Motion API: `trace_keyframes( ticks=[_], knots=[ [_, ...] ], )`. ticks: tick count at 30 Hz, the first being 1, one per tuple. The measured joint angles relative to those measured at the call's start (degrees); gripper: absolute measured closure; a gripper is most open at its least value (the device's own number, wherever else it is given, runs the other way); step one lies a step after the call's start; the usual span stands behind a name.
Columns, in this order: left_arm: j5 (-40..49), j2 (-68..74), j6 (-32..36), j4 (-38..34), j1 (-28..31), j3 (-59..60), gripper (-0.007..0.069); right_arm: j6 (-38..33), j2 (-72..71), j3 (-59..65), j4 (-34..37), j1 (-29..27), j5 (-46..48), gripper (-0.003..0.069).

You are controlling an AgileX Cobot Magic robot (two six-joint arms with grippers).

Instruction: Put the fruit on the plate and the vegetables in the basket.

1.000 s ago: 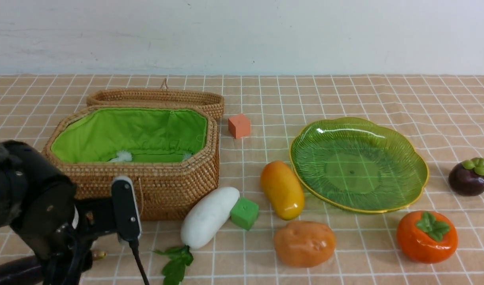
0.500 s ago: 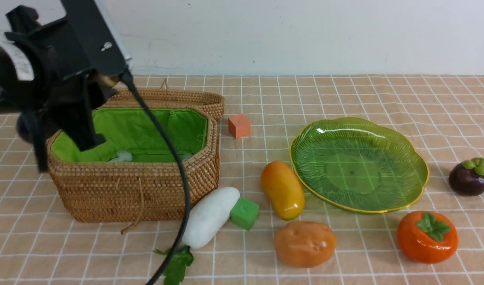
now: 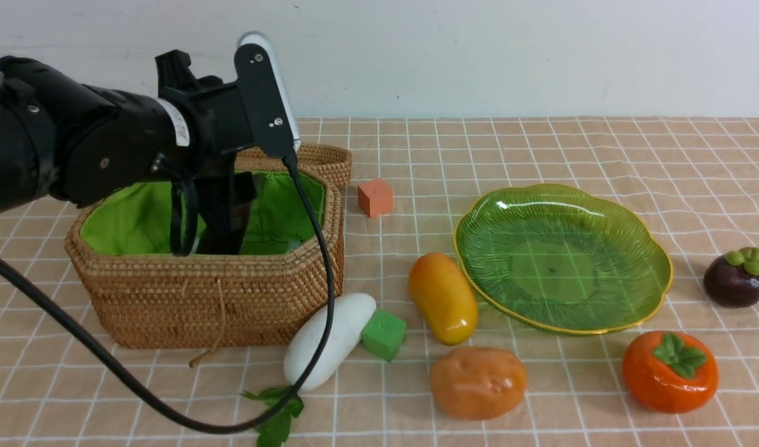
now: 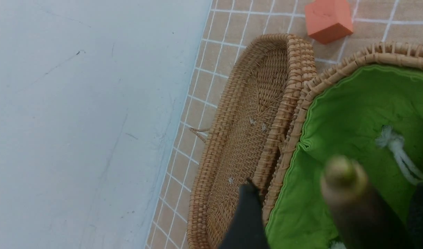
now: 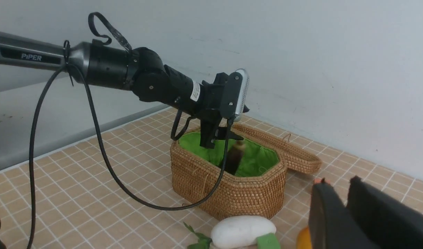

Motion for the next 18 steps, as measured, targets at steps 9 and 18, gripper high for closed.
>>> trace_keyframes(
  ticks=[9, 18],
  knots=[
    [16.30, -4.98, -23.05, -19.51, -0.19, 0.00, 0.0093, 11.19, 0.06, -0.85, -5.13, 0.00, 6.13, 0.0553],
    [38.26, -7.35, -37.36, -27.71, -13.71, 3.48, 0.0625, 14.89, 0.06, -1.18, -9.36, 0.00, 15.86, 0.0553]
  ],
)
